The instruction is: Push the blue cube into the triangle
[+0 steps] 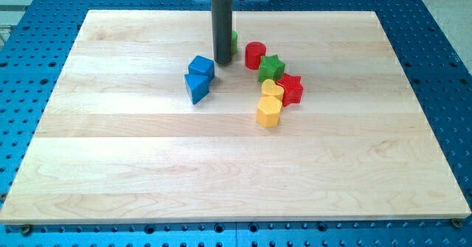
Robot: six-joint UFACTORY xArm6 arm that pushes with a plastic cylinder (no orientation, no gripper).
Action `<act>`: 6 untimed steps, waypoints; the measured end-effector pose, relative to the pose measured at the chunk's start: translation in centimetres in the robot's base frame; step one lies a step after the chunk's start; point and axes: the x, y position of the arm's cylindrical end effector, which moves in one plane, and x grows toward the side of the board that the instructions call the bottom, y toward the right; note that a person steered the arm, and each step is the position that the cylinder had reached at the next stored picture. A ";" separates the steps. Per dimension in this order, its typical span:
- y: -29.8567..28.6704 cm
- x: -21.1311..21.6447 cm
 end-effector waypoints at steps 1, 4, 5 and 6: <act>-0.4 2.1; -1.5 3.0; -1.4 3.0; 1.4 0.5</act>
